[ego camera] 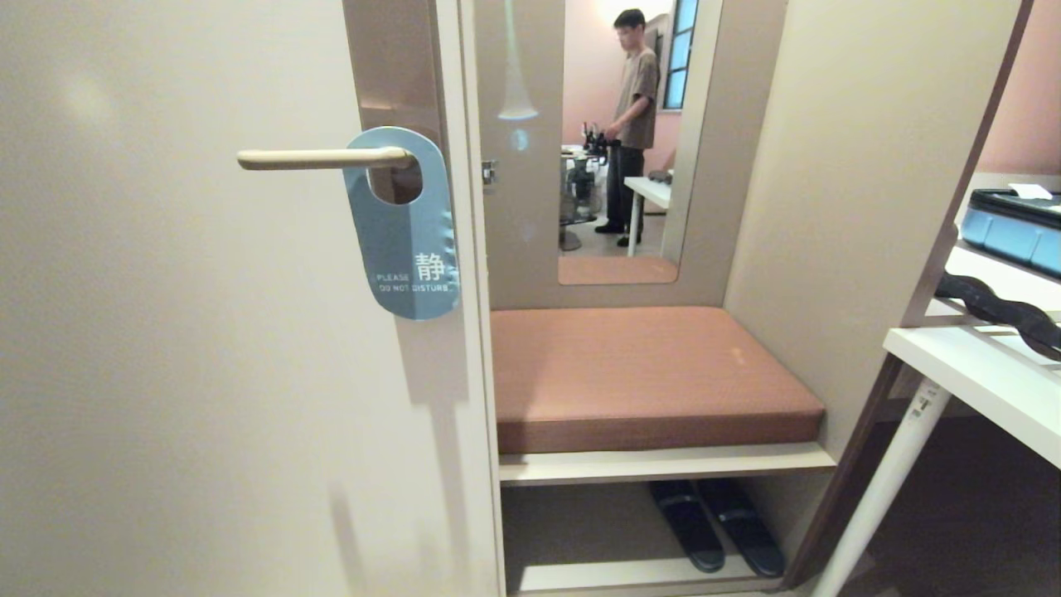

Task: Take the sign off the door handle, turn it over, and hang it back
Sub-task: Take down the sign

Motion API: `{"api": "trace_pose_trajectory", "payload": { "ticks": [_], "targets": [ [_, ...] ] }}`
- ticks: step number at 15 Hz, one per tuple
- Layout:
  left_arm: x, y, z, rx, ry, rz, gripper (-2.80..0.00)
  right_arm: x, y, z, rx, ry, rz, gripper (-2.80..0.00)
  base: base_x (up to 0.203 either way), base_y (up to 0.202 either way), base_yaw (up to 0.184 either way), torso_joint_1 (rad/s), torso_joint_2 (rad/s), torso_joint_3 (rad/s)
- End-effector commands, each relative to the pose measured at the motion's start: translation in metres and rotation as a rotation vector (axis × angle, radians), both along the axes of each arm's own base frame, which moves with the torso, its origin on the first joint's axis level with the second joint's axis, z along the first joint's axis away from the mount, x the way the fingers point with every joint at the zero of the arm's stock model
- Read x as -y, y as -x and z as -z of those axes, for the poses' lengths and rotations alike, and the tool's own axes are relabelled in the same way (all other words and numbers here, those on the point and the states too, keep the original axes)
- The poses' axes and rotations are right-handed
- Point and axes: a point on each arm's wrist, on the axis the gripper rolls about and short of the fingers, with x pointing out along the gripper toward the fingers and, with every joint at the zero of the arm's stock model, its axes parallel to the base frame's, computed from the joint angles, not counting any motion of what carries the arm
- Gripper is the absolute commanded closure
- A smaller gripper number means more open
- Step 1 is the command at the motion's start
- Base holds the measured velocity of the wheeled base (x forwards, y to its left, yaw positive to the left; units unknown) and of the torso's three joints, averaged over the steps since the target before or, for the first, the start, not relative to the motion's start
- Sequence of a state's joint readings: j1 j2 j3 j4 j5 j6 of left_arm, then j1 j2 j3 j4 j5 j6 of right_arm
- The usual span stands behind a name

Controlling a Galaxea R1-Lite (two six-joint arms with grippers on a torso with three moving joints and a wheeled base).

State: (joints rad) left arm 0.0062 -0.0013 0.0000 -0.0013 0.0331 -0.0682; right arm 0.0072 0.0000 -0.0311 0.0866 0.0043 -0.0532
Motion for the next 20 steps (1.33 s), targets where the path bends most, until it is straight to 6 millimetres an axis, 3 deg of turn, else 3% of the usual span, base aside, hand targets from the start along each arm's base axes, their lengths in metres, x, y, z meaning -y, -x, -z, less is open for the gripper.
{"api": "trace_pose_trajectory", "payload": {
  "ticks": [1,20],
  "targets": [
    [0.0000,-0.0001,-0.0001,-0.001,0.001,-0.002,0.00,0.0000,0.0000,0.0002,-0.001,0.000,-0.001,0.00,0.000,0.000,0.000,0.000,0.00,0.000],
    [0.0000,-0.0001,-0.0001,-0.001,0.001,-0.002,0.00,0.0000,0.0000,0.0002,-0.001,0.000,-0.001,0.00,0.000,0.000,0.000,0.000,0.00,0.000]
  ]
}}
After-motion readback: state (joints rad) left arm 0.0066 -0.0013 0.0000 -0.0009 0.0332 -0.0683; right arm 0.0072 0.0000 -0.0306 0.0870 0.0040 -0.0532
